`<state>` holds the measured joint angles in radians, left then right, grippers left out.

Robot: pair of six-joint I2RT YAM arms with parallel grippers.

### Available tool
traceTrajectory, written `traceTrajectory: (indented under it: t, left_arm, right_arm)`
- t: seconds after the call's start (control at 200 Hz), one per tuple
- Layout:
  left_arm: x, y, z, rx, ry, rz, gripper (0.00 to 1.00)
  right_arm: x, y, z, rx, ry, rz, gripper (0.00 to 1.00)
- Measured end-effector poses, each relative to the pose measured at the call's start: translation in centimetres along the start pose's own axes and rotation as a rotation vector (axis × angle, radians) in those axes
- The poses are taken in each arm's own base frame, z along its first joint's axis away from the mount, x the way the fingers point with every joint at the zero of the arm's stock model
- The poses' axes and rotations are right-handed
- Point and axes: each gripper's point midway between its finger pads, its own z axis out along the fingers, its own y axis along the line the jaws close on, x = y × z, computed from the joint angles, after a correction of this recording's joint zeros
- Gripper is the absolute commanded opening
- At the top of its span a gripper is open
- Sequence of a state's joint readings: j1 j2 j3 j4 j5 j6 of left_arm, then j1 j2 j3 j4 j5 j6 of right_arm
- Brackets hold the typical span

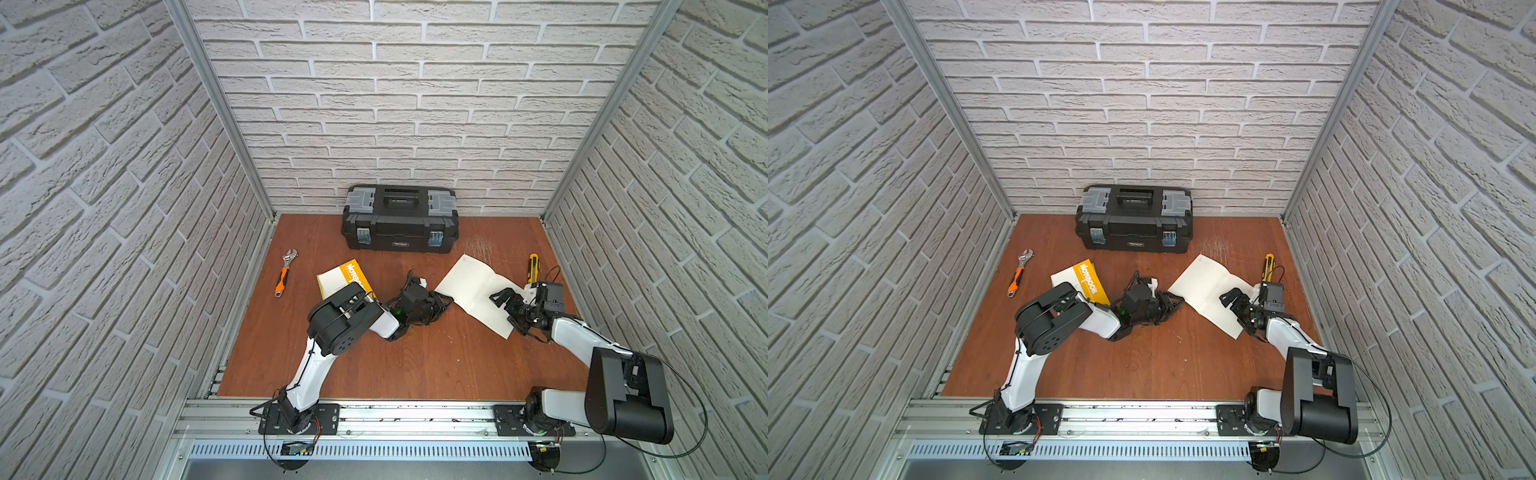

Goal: Close the notebook
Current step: Close the notebook at the center of the board.

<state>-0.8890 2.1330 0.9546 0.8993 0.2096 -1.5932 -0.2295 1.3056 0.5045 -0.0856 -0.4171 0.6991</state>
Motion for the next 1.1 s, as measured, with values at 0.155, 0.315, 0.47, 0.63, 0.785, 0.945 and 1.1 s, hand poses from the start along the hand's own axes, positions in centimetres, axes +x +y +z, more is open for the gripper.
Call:
traceTrajectory:
  t: [0.155,0.315,0.47,0.63,0.785,0.945,1.1]
  left_arm:
    - [-0.3,-0.2,0.6,0.011,-0.014,-0.003,0.37]
    - [-0.5,0.6,1.1,0.002,-0.030,-0.016,0.35]
    - [-0.6,0.4,1.2,0.004,-0.045,-0.010,0.29]
    - [-0.9,-0.2,1.7,0.014,-0.057,0.019,0.29]
    - [-0.8,-0.7,2.2,0.025,-0.062,0.046,0.29]
    - [-0.8,0.0,2.7,0.012,-0.066,0.059,0.27]
    - [-1.0,0.0,2.7,0.012,-0.079,0.068,0.26]
  right_arm:
    - [0.0,0.0,0.0,-0.002,0.001,0.001,1.00]
    - [0.0,0.0,0.0,-0.006,0.003,0.001,1.00]
    - [0.1,0.1,0.0,-0.009,0.004,0.000,1.00]
    - [0.1,0.1,0.0,-0.013,0.006,-0.004,1.00]
    - [0.2,0.2,0.0,-0.018,0.010,-0.005,1.00]
    - [0.3,0.2,0.0,-0.023,0.011,-0.008,1.00]
    - [0.3,0.3,0.1,-0.026,0.012,-0.009,1.00]
